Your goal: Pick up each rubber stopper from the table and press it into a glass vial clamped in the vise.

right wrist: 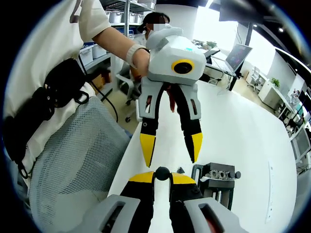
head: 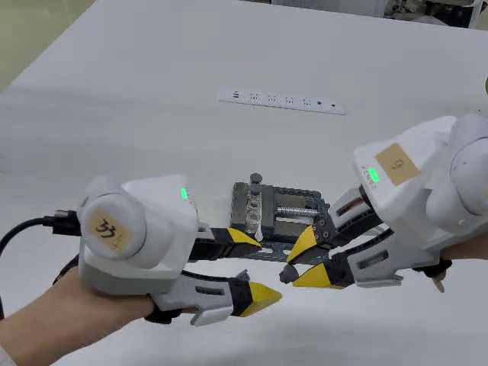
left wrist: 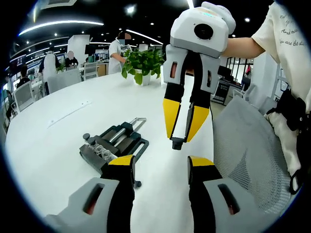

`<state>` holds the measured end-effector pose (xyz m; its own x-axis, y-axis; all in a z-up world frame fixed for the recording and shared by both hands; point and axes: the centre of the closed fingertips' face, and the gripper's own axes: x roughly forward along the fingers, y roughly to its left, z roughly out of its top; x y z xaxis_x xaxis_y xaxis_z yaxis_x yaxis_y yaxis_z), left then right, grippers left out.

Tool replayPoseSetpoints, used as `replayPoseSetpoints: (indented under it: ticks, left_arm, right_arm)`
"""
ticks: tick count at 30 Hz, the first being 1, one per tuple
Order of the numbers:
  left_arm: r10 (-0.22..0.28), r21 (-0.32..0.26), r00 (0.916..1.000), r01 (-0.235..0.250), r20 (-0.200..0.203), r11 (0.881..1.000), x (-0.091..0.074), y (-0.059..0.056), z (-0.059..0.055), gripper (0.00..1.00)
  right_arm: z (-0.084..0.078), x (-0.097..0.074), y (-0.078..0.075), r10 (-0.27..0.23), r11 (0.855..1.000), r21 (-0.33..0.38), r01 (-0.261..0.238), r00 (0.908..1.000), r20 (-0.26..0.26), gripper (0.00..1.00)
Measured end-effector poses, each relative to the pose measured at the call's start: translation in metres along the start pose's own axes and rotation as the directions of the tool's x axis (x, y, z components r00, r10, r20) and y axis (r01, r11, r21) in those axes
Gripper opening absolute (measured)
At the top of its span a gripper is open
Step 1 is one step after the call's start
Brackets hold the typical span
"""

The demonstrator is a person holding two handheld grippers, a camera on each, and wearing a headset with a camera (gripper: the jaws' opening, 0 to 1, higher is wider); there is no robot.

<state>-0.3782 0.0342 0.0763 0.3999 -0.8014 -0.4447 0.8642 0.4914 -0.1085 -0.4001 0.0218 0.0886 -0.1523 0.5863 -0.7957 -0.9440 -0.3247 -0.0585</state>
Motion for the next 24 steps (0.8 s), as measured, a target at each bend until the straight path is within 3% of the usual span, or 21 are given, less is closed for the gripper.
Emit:
replayPoseSetpoints:
  ticks: [9,12,14,17,24]
  left_arm:
    - [0.100,-0.018,0.9950,-0.100,0.006,0.995,-0.006,0.016,-0.009,0.80]
    - [0.168,-0.044,0.9858,-0.167,0.006,0.985,-0.011,0.027,-0.015,0.91]
    - [0.183,-0.052,0.9831,-0.183,0.003,0.982,-0.014,0.031,-0.018,0.98]
    - [0.214,-0.092,0.9767,-0.214,-0.006,0.972,-0.021,0.038,-0.025,0.99]
    - [0.259,-0.110,0.9658,-0.257,0.002,0.960,-0.037,0.057,-0.035,0.99]
  right_arm:
    - [-0.003,0.002,0.001,0.003,1.000,0.001,-0.003,1.0000,-0.007,0.06]
    - [-0.003,0.003,0.000,0.003,1.000,-0.002,-0.003,1.0000,-0.007,0.06]
    - [-0.003,0.003,0.000,0.006,1.000,0.000,-0.006,1.0000,-0.008,0.06]
    - [-0.002,0.004,-0.001,0.004,1.000,0.000,-0.004,1.0000,-0.006,0.06]
    - [-0.004,0.007,-0.002,0.008,1.000,-0.002,-0.008,0.9999,-0.014,0.06]
